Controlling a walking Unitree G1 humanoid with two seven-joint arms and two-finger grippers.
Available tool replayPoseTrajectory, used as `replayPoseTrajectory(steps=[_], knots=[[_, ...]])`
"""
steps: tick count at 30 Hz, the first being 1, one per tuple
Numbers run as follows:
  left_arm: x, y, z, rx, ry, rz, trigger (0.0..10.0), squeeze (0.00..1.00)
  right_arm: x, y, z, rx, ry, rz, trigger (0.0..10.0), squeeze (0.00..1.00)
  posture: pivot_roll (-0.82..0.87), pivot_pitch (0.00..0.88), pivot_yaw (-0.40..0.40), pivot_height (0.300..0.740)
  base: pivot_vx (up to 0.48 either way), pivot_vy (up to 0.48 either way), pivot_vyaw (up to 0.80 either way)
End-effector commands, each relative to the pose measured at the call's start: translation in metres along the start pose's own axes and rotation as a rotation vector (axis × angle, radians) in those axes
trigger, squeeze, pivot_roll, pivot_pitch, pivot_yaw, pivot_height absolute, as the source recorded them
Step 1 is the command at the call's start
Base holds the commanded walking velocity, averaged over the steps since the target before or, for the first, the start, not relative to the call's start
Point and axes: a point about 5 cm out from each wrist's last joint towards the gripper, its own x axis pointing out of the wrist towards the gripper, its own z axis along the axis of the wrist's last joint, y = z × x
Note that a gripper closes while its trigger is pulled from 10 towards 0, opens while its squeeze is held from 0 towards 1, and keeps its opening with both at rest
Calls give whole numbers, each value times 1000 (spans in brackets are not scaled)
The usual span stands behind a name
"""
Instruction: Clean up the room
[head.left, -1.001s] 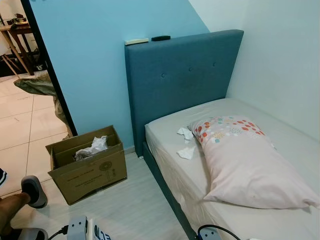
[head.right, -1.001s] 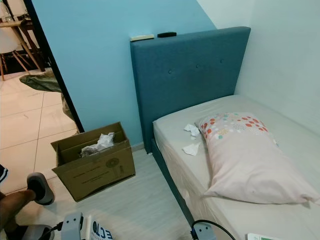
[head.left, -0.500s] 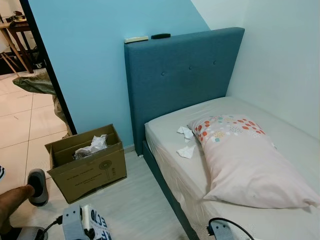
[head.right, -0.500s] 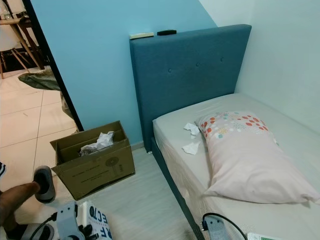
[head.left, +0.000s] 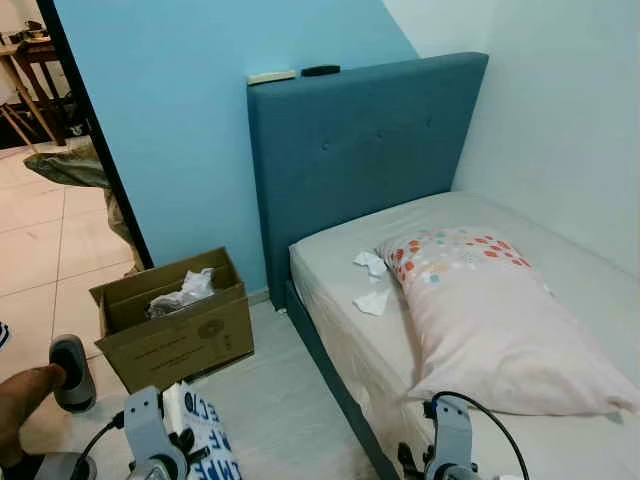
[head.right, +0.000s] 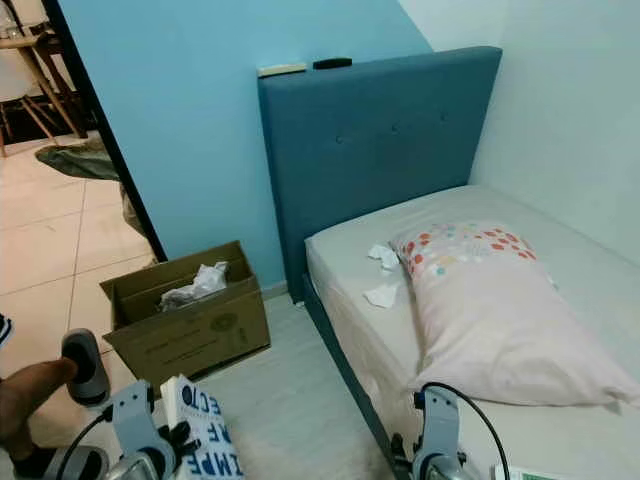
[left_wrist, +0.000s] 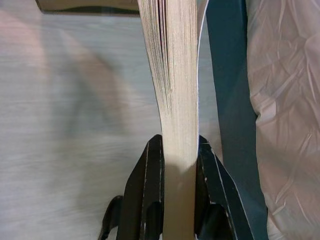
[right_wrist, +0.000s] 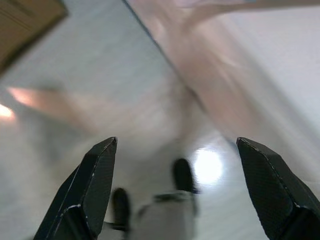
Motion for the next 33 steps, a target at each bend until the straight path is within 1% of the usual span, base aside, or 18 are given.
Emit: replayPoseTrajectory(steps=[1, 7, 9, 10, 12, 13, 15, 17, 18, 20, 22, 24, 25, 26, 27, 28, 29, 33], knots=[[3, -8, 10, 20, -33, -59, 10000, 0, 2, 15, 8, 79, -42, 80, 10000, 0, -11, 0, -12, 740, 0, 0, 0], [7, -20, 20, -30, -76, -134, 10000, 0, 4, 23, 20, 202, -92, 140, 10000, 0, -9, 0, -14, 740, 0, 0, 0], [9, -28, 29, -70, -112, -199, 10000, 0, 4, 21, 31, 330, -142, 155, 10000, 0, -6, 0, -15, 740, 0, 0, 0], [9, -28, 29, -70, -112, -199, 10000, 0, 4, 21, 31, 330, -142, 155, 10000, 0, -6, 0, -15, 740, 0, 0, 0], [10, -36, 44, -165, -168, -309, 10000, 0, 4, 19, 47, 493, -215, 207, 10000, 0, -10, 0, -12, 740, 0, 0, 0], [10, -36, 44, -165, -168, -309, 10000, 0, 4, 19, 47, 493, -215, 207, 10000, 0, -10, 0, -12, 740, 0, 0, 0], [10, -40, 51, -231, -193, -383, 10000, 0, 3, 20, 55, 568, -256, 254, 10000, 0, -10, 0, -11, 740, 0, 0, 0], [9, -49, 58, -305, -206, -530, 10000, 0, 2, 23, 67, 650, -308, 339, 10000, 0, -15, 0, -10, 740, 0, 0, 0], [9, -49, 58, -305, -206, -530, 10000, 0, 2, 23, 67, 650, -308, 339, 10000, 0, -15, 0, -10, 740, 0, 0, 0], [6, -62, 58, -314, -183, -705, 10000, 0, 0, 32, 78, 699, -346, 470, 10000, 0, -20, 0, -10, 740, 0, 0, 0], [6, -62, 58, -314, -183, -705, 10000, 0, 0, 32, 78, 699, -346, 470, 10000, 0, -20, 0, -10, 740, 0, 0, 0], [2, -77, 56, -312, -157, -859, 10000, 0, -2, 40, 84, 759, -363, 578, 10000, 0, -21, 0, -13, 740, 0, 0, 0], [2, -77, 56, -312, -157, -859, 10000, 0, -2, 40, 84, 759, -363, 578, 10000, 0, -21, 0, -13, 740, 0, 0, 0], [-1, -88, 56, -316, -153, -967, 10000, 0, -3, 43, 85, 815, -366, 642, 10000, 0, -18, 0, -16, 740, 0, 0, 0], [-3, -93, 58, -320, -160, -1014, 10000, 0, -4, 44, 84, 826, -367, 677, 10000, 0, -18, 0, -16, 740, 0, 0, 0], [-3, -93, 58, -320, -160, -1014, 10000, 0, -4, 44, 84, 826, -367, 677, 10000, 0, -18, 0, -16, 740, 0, 0, 0], [-6, -100, 64, -328, -185, -1102, 10000, 0, -7, 47, 84, 826, -370, 755, 10000, 0, -20, 0, -16, 740, 0, 0, 0], [-10, -105, 72, -332, -209, -1188, 10000, 0, -10, 51, 84, 820, -374, 835, 10000, 0, -22, 0, -17, 740, 0, 0, 0]])
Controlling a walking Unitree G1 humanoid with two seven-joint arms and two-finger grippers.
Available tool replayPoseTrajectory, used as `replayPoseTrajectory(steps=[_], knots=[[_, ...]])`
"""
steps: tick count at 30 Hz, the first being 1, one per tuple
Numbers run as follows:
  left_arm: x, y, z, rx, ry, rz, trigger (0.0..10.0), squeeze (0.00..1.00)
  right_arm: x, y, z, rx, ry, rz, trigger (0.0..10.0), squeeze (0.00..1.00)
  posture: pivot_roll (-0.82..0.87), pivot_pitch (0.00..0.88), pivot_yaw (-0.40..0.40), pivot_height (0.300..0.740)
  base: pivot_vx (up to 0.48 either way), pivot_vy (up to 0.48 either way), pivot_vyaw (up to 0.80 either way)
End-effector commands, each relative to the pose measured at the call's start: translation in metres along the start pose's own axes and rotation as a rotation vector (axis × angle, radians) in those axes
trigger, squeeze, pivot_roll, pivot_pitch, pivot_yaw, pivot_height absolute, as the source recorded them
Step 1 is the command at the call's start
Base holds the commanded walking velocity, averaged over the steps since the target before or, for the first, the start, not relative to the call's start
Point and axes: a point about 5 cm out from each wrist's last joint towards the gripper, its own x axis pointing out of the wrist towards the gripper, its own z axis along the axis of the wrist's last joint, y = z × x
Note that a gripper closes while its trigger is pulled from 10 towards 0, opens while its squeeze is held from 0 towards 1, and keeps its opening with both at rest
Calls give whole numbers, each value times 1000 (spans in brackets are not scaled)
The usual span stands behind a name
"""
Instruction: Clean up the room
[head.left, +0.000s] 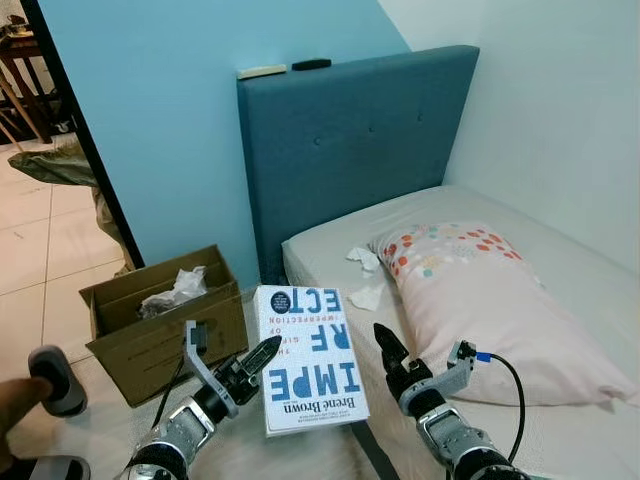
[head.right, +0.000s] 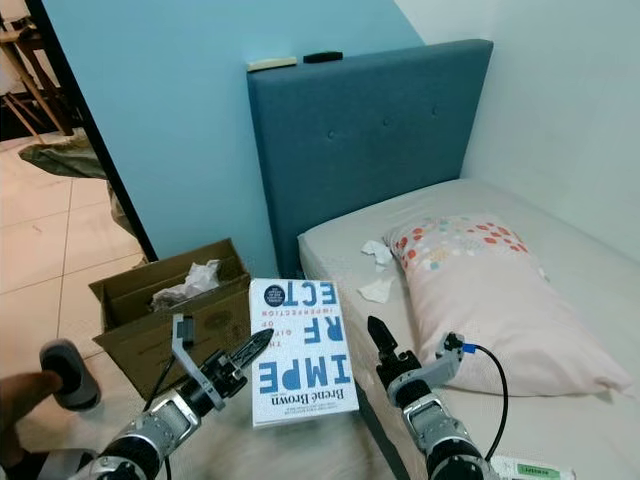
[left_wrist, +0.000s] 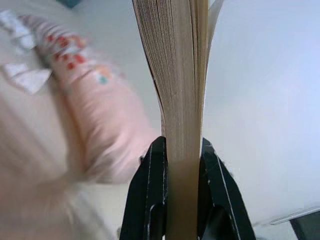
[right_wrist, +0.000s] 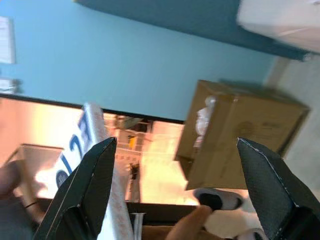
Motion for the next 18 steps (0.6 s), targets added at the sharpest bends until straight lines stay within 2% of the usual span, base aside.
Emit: replayPoseTrajectory(steps=[1, 6, 9, 12, 13, 14, 15, 18], knots=[[9, -12, 12, 12, -16, -146, 10000, 0, 1, 5, -4, 22, 24, 85, 10000, 0, -25, 0, -14, 740, 0, 0, 0], [12, -23, 19, 31, 23, -283, 10000, 0, 2, 11, -6, 36, 58, 178, 10000, 0, -32, 0, -9, 740, 0, 0, 0], [12, -26, 21, 41, 35, -317, 10000, 0, 2, 14, -6, 41, 64, 205, 10000, 0, -32, 0, -9, 740, 0, 0, 0], [14, -34, 26, 64, 64, -396, 10000, 0, 3, 21, -2, 60, 67, 306, 10000, 0, -33, 0, -9, 740, 0, 0, 0], [14, -34, 26, 64, 64, -396, 10000, 0, 3, 21, -2, 60, 67, 306, 10000, 0, -33, 0, -9, 740, 0, 0, 0], [16, -39, 29, 80, 77, -433, 10000, 0, 4, 25, 1, 71, 54, 352, 10000, 0, -33, 0, -7, 740, 0, 0, 0], [20, -49, 36, 116, 88, -488, 10000, 0, 5, 32, 15, 82, -10, 421, 10000, 0, -34, 0, -4, 740, 0, 0, 0], [23, -56, 41, 143, 96, -520, 10000, 0, 6, 38, 26, 82, -56, 471, 10000, 0, -35, 0, -1, 740, 0, 0, 0]])
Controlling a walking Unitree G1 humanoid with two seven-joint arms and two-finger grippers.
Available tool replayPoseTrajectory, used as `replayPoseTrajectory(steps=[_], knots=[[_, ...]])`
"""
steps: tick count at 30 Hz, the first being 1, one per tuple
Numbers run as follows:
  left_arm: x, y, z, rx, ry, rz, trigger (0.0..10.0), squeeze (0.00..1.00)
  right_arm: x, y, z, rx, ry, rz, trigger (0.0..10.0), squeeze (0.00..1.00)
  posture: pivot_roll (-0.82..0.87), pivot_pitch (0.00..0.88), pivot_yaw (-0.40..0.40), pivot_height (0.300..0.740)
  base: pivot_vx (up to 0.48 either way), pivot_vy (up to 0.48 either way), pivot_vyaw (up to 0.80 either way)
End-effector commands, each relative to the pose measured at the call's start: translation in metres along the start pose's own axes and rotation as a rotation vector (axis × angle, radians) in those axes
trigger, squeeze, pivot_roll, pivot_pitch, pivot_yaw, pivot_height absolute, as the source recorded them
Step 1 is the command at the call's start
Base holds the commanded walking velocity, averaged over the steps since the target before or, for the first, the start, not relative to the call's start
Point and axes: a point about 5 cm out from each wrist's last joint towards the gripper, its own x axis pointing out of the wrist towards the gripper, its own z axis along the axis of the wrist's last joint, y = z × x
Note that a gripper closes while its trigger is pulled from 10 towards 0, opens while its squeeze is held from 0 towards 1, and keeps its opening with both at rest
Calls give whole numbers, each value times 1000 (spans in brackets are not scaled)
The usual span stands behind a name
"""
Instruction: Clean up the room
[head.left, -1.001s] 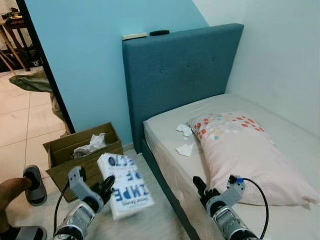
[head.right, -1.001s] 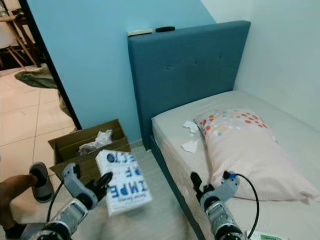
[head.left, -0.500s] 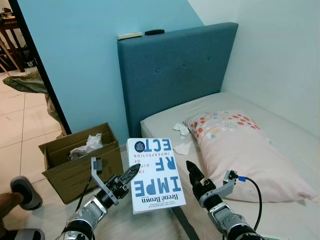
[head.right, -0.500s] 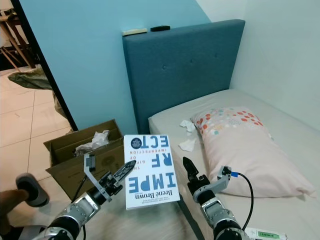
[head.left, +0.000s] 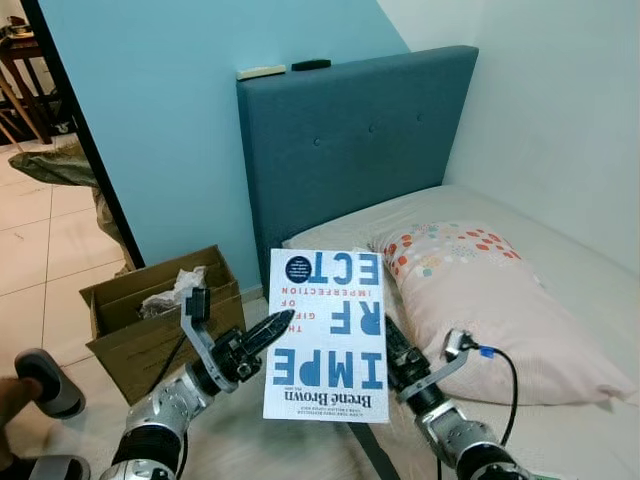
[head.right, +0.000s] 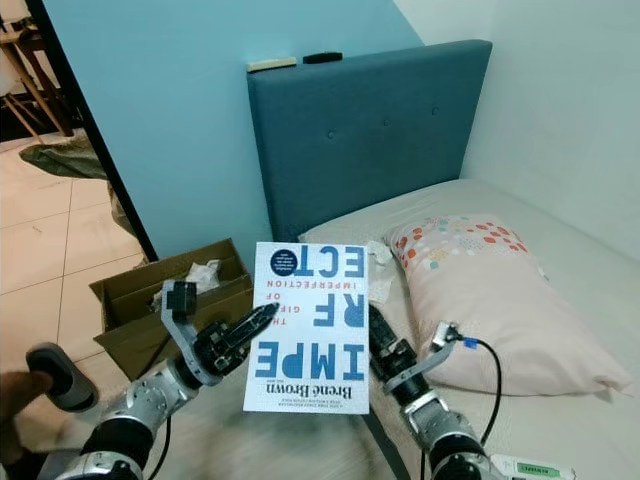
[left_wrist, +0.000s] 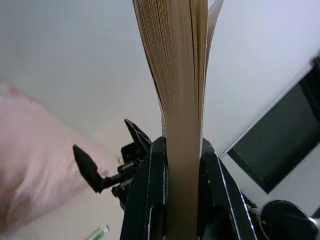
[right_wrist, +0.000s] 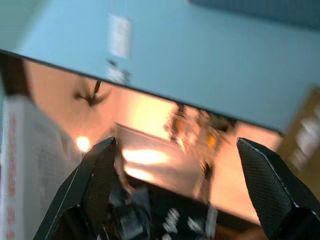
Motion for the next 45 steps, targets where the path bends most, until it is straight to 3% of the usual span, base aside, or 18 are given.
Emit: replayPoseTrajectory(steps=[1, 8, 11, 15, 18, 25, 31, 35, 38, 43, 45], knots=[[2, -6, 9, 27, 0, -49, 10000, 0, 5, 6, 8, -5, -29, 57, 10000, 0, -36, 0, 0, 740, 0, 0, 0], [17, -16, 24, 102, 42, -122, 10000, 0, 29, 32, 27, -65, -20, 267, 10000, 0, -39, 0, 7, 740, 0, 0, 0], [25, -22, 27, 121, 65, -164, 10000, 0, 41, 46, 19, -102, 85, 379, 10000, 0, -36, 0, 10, 740, 0, 0, 0], [27, -25, 27, 125, 74, -171, 10000, 0, 45, 52, 11, -145, 158, 429, 10000, 0, -37, 0, 13, 740, 0, 0, 0], [27, -26, 26, 119, 79, -164, 10000, 0, 48, 64, 1, -185, 230, 532, 10000, 0, -35, 0, 16, 740, 0, 0, 0], [25, -29, 29, 124, 77, -156, 10000, 0, 41, 70, 9, -186, 189, 580, 10000, 0, -33, 0, 24, 740, 0, 0, 0], [17, -22, 48, 173, -11, -65, 10000, 0, 32, 68, 27, -190, 39, 520, 10000, 0, -38, 0, 35, 740, 0, 0, 0], [11, -17, 54, 185, -63, -12, 10000, 0, 30, 68, 32, -200, 9, 511, 10000, 0, -40, 0, 37, 740, 0, 0, 0], [9, -17, 61, 186, -115, 3, 10000, 0, 34, 75, 27, -206, 54, 543, 10000, 0, -41, 0, 37, 740, 0, 0, 0], [13, -20, 60, 186, -101, -20, 10000, 0, 39, 78, 15, -214, 131, 552, 10000, 0, -40, 0, 35, 740, 0, 0, 0], [18, -22, 55, 176, -84, -51, 10000, 0, 44, 76, -1, -233, 217, 523, 10000, 0, -39, 0, 34, 740, 0, 0, 0]])
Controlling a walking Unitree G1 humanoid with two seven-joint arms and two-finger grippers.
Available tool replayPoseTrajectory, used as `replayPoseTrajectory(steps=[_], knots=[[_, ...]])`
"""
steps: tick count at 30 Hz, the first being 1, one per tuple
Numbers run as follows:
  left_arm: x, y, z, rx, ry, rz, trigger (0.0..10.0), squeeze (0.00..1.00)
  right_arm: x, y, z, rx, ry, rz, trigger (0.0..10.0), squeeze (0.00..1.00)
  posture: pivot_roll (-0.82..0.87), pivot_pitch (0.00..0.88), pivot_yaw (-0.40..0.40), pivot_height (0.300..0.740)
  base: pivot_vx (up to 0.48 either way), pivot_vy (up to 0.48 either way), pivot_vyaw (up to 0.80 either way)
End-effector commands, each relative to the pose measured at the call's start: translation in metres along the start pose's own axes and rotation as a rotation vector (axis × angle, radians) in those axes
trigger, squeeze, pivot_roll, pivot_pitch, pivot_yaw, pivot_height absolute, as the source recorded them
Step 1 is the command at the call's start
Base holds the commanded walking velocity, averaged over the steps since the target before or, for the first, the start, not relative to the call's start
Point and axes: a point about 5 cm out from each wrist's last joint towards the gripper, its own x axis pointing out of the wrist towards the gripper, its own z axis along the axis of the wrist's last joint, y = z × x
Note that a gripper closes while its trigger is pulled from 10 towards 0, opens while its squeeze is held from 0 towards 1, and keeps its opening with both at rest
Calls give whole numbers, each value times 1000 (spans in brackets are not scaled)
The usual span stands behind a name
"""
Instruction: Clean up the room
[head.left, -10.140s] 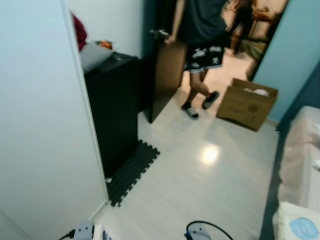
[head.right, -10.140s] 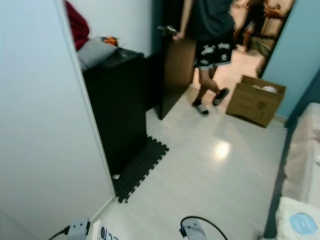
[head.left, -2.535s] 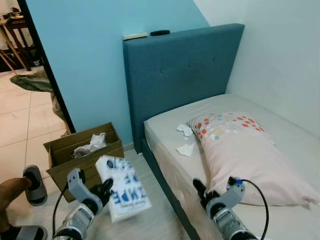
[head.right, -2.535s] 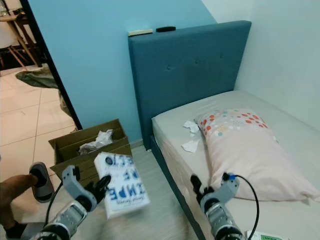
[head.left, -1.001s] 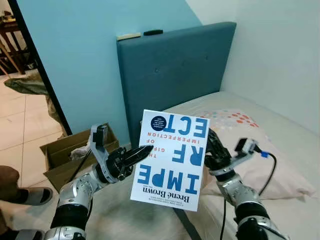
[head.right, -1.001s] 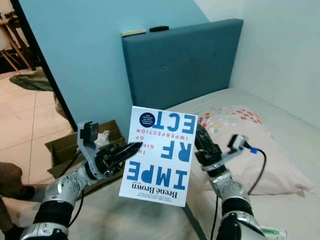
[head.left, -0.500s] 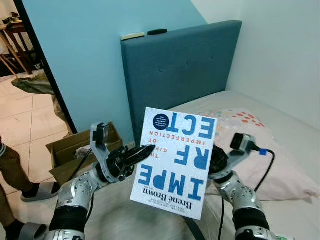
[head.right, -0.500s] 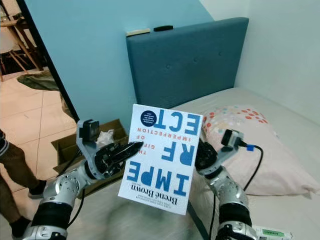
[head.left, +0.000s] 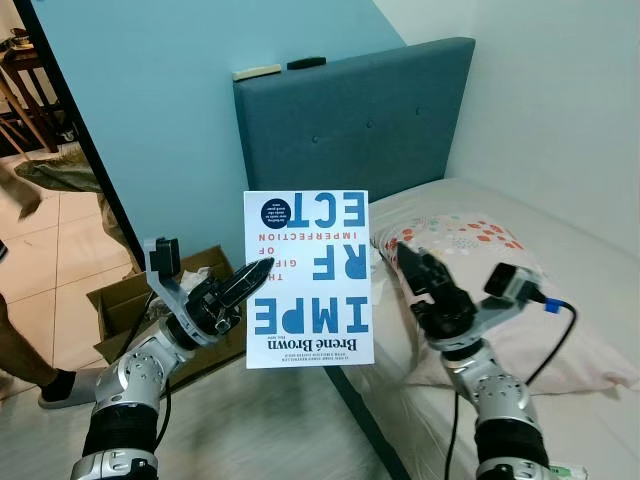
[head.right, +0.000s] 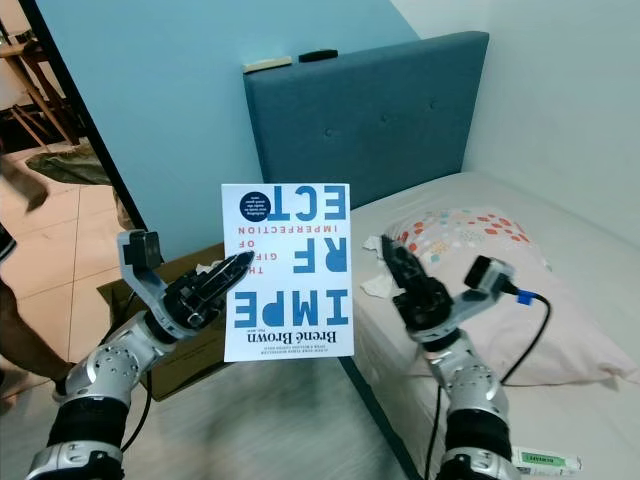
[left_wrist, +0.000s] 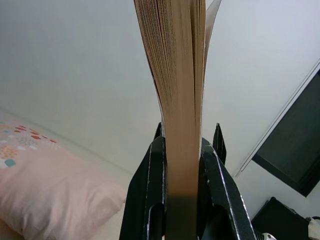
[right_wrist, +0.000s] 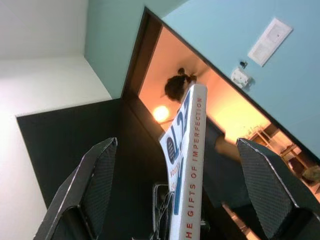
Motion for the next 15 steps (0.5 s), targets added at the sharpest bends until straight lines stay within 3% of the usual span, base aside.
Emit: replayPoseTrajectory(steps=[1, 13, 14, 15], knots=[[7, -5, 4, 13, -4, -54, 10000, 0, 4, -1, -11, 6, 67, -13, 10000, 0, -39, 0, 34, 740, 0, 0, 0], [9, -9, -12, -34, 47, -99, 10000, 0, 7, -7, -32, -11, 168, -85, 10000, 0, -39, 0, 40, 740, 0, 0, 0], [8, -9, -12, -36, 45, -98, 10000, 0, 6, -8, -30, -17, 145, -101, 1294, 0, -40, 0, 42, 740, 0, 0, 0], [8, -9, -12, -36, 45, -98, 10000, 0, 6, -8, -30, -17, 145, -101, 1294, 0, -40, 0, 42, 740, 0, 0, 0]])
